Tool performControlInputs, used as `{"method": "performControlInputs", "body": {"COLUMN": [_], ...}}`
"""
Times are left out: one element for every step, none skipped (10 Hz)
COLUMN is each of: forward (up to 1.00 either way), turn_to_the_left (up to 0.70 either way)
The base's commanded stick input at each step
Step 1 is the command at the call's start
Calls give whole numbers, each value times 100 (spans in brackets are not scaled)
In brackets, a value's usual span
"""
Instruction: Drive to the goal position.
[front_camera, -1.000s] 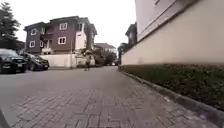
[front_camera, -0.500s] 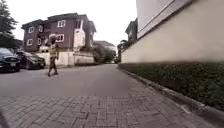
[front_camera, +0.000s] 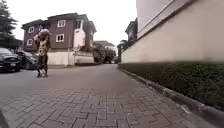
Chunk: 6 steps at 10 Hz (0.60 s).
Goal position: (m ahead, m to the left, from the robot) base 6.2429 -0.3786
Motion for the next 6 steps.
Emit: {"method": "performControlInputs", "body": {"forward": [59, 70, 70, 70, 70, 70], "turn_to_the_left": [0, 0, 0, 0, 0, 0]}}
